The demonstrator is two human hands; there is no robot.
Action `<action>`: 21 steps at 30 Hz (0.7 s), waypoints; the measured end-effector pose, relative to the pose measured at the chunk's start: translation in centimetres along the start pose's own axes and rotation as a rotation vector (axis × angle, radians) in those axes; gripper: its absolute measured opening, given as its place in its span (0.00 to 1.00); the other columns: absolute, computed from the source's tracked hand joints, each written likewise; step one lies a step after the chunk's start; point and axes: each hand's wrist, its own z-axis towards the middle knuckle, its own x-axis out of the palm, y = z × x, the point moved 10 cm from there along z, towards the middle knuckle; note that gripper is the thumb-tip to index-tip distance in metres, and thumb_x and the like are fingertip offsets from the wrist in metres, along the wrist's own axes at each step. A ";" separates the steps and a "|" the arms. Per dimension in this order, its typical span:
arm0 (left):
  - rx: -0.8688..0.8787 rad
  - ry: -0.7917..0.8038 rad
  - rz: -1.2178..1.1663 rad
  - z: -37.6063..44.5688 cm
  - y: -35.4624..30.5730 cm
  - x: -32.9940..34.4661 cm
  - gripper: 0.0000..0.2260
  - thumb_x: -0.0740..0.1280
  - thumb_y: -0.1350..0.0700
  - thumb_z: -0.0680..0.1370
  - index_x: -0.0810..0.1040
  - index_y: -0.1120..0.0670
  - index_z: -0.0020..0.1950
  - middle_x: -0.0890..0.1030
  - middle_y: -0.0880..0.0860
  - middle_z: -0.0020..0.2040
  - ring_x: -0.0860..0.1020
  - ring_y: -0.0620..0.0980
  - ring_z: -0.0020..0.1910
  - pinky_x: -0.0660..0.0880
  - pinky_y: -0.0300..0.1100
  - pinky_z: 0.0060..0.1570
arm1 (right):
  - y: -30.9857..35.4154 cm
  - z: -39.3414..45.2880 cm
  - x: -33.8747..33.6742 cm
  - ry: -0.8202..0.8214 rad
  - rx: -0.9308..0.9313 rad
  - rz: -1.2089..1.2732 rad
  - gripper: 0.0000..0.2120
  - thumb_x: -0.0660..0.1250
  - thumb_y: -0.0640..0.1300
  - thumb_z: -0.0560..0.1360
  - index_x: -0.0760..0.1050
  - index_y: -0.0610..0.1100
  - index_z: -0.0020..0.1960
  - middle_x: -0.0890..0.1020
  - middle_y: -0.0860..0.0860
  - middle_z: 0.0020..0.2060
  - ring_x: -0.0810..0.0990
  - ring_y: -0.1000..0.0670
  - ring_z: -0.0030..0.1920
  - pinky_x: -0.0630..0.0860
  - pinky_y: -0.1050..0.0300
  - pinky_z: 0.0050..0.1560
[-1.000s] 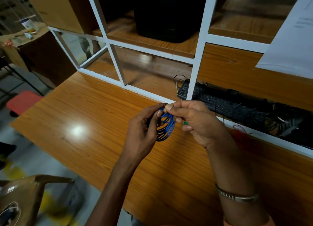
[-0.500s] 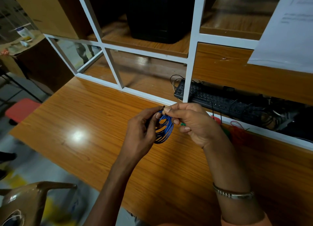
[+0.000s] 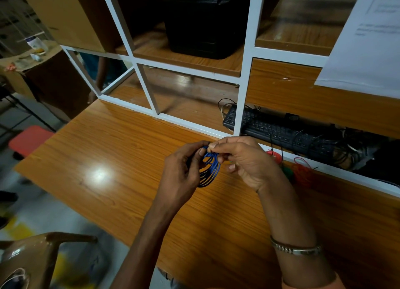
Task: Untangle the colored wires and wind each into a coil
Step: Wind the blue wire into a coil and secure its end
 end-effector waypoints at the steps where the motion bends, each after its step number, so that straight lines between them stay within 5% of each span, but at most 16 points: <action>1: -0.008 -0.006 -0.007 -0.1 0.1 -0.1 0.11 0.64 0.65 0.85 0.83 0.58 0.63 0.85 0.46 0.52 0.82 0.35 0.47 0.75 0.26 0.46 | 0.0 -0.1 0.1 0.003 -0.001 0.001 0.03 0.74 0.37 0.75 0.84 0.37 0.47 0.80 0.45 0.37 0.74 0.55 0.34 0.64 0.65 0.25; 15: 0.016 -0.014 0.091 -0.7 0.8 0.4 0.13 0.66 0.60 0.84 0.82 0.53 0.68 0.85 0.48 0.59 0.83 0.42 0.57 0.82 0.41 0.54 | -0.6 -0.4 -0.5 -0.053 0.026 -0.057 0.08 0.75 0.38 0.74 0.83 0.34 0.49 0.82 0.45 0.37 0.77 0.55 0.33 0.68 0.63 0.27; 21: 0.020 0.055 0.133 -0.9 1.7 1.9 0.18 0.68 0.63 0.83 0.80 0.50 0.71 0.85 0.46 0.57 0.83 0.39 0.54 0.81 0.38 0.53 | -1.1 -0.8 -2.0 -0.120 0.049 -0.137 0.03 0.76 0.38 0.71 0.83 0.41 0.40 0.81 0.46 0.35 0.76 0.55 0.31 0.67 0.63 0.27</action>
